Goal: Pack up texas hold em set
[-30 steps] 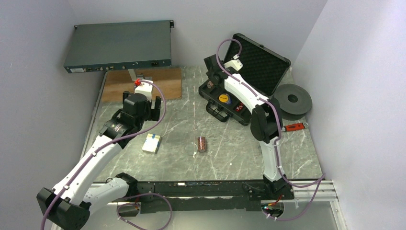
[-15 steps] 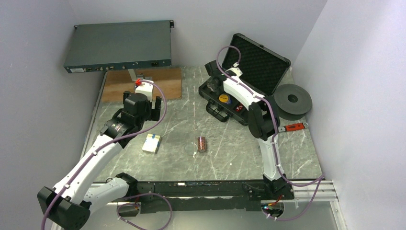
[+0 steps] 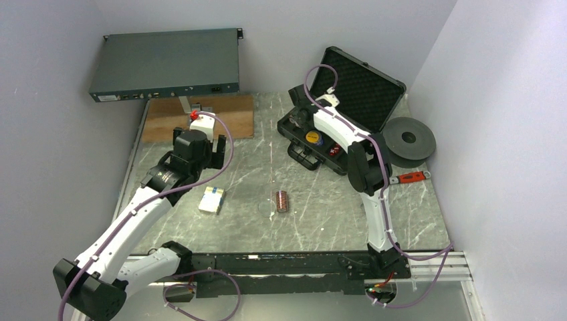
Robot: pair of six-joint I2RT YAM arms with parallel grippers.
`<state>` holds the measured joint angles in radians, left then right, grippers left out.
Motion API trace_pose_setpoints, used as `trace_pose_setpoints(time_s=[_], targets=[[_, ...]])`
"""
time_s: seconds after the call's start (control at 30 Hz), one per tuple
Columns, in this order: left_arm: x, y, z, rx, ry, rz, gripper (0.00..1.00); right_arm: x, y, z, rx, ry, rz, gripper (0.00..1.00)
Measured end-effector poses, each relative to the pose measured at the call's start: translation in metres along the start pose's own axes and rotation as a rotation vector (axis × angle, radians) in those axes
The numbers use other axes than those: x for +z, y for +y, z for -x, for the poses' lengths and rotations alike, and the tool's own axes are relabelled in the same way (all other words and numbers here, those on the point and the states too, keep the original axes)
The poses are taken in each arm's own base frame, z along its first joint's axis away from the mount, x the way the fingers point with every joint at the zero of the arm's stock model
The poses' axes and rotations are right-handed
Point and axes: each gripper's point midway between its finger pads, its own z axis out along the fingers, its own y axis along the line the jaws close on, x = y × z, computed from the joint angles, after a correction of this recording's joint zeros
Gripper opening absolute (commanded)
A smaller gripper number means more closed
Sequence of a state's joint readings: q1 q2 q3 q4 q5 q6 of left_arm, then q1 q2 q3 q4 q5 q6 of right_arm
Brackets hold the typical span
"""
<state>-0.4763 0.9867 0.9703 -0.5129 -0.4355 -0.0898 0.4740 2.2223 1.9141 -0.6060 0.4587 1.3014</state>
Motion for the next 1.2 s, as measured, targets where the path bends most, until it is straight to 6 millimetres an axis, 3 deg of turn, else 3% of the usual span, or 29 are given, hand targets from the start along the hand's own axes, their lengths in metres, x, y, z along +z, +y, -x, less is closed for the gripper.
trace_pose_setpoints(time_s=[0.17, 0.53, 0.7, 1.13, 1.2], targets=[[0.0, -0.0001, 0.0, 0.0, 0.0, 0.0, 0.94, 0.0025, -0.0005, 0.0043, -0.004, -0.006, 0.003, 0.02], [-0.0001, 0.0, 0.0001, 0.0, 0.0, 0.0, 0.94, 0.0062, -0.0009, 0.0036, -0.008, 0.005, 0.01, 0.15], [-0.0001, 0.0, 0.0001, 0.0, 0.0, 0.0, 0.95, 0.007, 0.0002, 0.0032, -0.024, 0.009, 0.019, 0.25], [-0.0001, 0.0, 0.0001, 0.0, 0.0, 0.0, 0.95, 0.008, 0.0004, 0.0041, -0.031, 0.009, 0.023, 0.68], [-0.0001, 0.0, 0.0001, 0.0, 0.0, 0.0, 0.94, 0.0083, 0.0013, 0.0051, -0.028, 0.006, 0.025, 0.7]])
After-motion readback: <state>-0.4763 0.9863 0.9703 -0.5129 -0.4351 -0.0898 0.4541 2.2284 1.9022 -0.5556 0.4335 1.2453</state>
